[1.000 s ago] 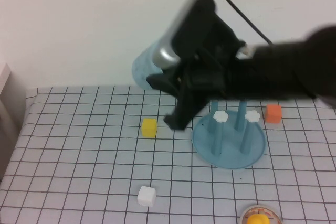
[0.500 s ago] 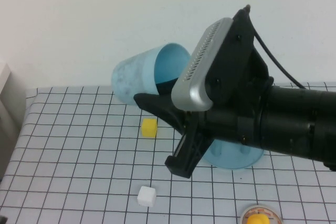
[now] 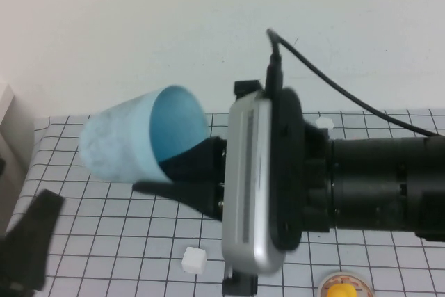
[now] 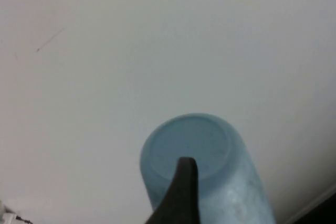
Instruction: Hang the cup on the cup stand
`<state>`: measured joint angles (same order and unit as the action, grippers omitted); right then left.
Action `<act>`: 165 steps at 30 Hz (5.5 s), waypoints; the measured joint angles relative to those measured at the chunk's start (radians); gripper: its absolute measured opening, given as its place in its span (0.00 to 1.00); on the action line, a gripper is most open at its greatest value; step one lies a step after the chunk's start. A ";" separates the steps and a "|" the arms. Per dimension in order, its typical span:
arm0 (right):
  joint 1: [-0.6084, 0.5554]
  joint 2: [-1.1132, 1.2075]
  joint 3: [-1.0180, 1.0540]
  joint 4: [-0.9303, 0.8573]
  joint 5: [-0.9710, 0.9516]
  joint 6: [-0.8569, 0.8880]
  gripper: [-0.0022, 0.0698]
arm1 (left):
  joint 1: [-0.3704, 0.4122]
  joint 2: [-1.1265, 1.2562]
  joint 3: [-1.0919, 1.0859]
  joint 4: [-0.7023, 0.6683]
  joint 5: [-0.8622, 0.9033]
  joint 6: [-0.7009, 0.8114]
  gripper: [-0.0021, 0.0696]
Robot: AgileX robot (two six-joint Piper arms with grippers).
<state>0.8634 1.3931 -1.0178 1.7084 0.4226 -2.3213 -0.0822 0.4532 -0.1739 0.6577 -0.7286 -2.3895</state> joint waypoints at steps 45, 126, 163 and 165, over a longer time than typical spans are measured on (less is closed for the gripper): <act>0.069 0.118 -0.059 -0.004 -0.121 -0.298 0.75 | 0.000 0.204 -0.131 0.053 0.009 0.497 0.82; 0.069 -0.759 0.581 0.062 -0.775 0.187 0.03 | -0.400 1.234 -1.438 1.087 0.237 0.750 0.04; 0.069 -0.882 0.613 -1.996 0.207 2.242 0.03 | -0.399 0.012 -0.382 -0.070 1.114 1.773 0.03; 0.069 -0.898 0.640 -1.996 0.198 2.253 0.03 | -0.399 -0.014 -0.307 -0.082 1.036 1.773 0.03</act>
<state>0.9327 0.4953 -0.3778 -0.2880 0.6208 -0.0687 -0.4815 0.4396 -0.4813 0.5762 0.3073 -0.6164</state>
